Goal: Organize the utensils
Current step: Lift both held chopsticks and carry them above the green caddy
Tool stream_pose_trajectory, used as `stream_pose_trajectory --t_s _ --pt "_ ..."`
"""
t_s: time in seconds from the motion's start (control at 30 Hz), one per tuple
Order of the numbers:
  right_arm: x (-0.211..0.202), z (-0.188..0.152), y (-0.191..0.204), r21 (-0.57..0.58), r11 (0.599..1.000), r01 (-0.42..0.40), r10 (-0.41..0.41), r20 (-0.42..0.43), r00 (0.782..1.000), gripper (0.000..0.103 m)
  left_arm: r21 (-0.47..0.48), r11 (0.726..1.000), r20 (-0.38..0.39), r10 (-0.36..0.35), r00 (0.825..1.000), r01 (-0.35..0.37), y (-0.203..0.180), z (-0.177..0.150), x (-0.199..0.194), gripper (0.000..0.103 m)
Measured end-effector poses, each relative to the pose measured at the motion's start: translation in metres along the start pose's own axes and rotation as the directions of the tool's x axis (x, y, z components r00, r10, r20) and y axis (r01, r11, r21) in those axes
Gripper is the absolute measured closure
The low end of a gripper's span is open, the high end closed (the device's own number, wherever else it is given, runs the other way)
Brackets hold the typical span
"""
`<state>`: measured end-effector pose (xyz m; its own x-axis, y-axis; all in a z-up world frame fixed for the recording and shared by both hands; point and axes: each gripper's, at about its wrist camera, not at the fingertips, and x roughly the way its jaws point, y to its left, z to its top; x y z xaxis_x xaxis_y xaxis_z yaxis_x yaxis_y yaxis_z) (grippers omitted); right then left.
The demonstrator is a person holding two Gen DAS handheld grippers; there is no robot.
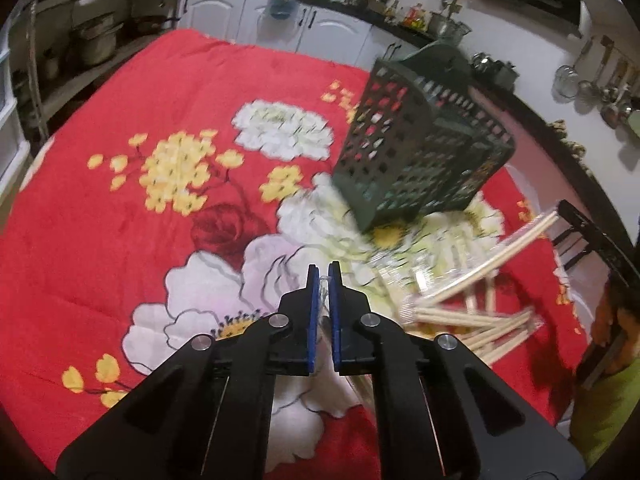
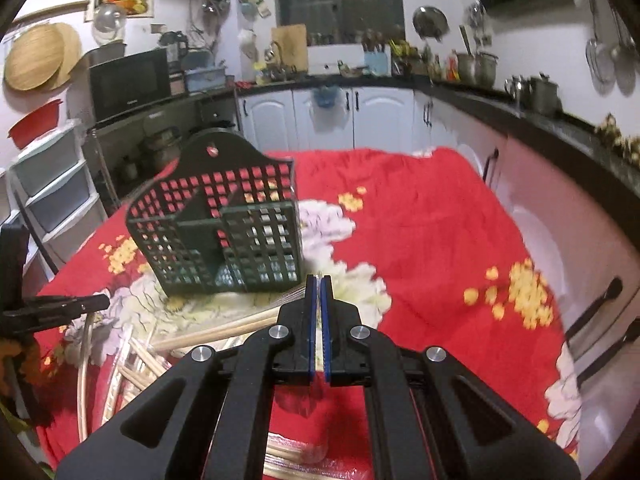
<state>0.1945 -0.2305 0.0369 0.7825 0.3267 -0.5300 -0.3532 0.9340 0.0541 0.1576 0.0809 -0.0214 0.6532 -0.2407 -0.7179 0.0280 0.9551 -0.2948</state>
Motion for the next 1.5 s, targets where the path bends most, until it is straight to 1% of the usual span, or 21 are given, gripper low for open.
stream_pose_trajectory --t_s 0.27,0.5,0.67,0.77,0.97,1.1,1.27,1.37,1.43,1.5 --pt "-0.016 0.015 0.017 -0.059 0.998 -0.010 0.014 0.068 0.998 0.101 0.065 0.997 0.096 -0.039 0.995 0.033 -0.021 0.027 -0.038 0.101" --pt "-0.034 0.029 0.027 -0.102 0.995 -0.009 0.022 0.133 0.991 0.101 0.106 0.992 0.181 -0.082 0.980 0.064 -0.041 0.050 -0.063 0.102" --pt "-0.045 0.038 0.029 -0.118 0.993 -0.007 0.027 0.165 0.986 0.101 0.144 0.986 0.215 -0.109 0.971 0.079 -0.059 0.063 -0.071 0.102" --pt "-0.050 0.042 0.031 -0.128 0.992 -0.006 0.030 0.181 0.983 0.101 0.145 0.984 0.232 -0.130 0.964 0.098 -0.064 0.069 -0.075 0.102" --pt "-0.061 0.052 0.031 -0.139 0.990 -0.008 0.039 0.219 0.975 0.101 0.165 0.979 0.296 -0.167 0.940 0.122 -0.079 0.089 -0.089 0.102" --pt "-0.069 0.062 0.030 -0.141 0.990 -0.002 0.037 0.247 0.968 0.101 0.171 0.974 0.336 -0.198 0.921 0.147 -0.088 0.103 -0.095 0.102" --pt "-0.079 0.077 0.029 -0.130 0.991 -0.009 0.046 0.286 0.957 0.101 0.183 0.966 0.387 -0.240 0.890 0.181 -0.101 0.120 -0.104 0.102" --pt "-0.087 0.086 0.029 -0.136 0.991 -0.009 0.052 0.317 0.947 0.101 0.192 0.963 0.427 -0.254 0.868 0.188 -0.112 0.131 -0.108 0.102" --pt "-0.092 0.094 0.031 -0.140 0.990 -0.014 0.061 0.336 0.940 0.101 0.194 0.962 0.445 -0.260 0.857 0.191 -0.117 0.137 -0.109 0.102" --pt "-0.095 0.101 0.033 -0.142 0.990 -0.018 0.068 0.353 0.933 0.101 0.199 0.962 0.472 -0.259 0.843 0.185 -0.123 0.144 -0.111 0.102"
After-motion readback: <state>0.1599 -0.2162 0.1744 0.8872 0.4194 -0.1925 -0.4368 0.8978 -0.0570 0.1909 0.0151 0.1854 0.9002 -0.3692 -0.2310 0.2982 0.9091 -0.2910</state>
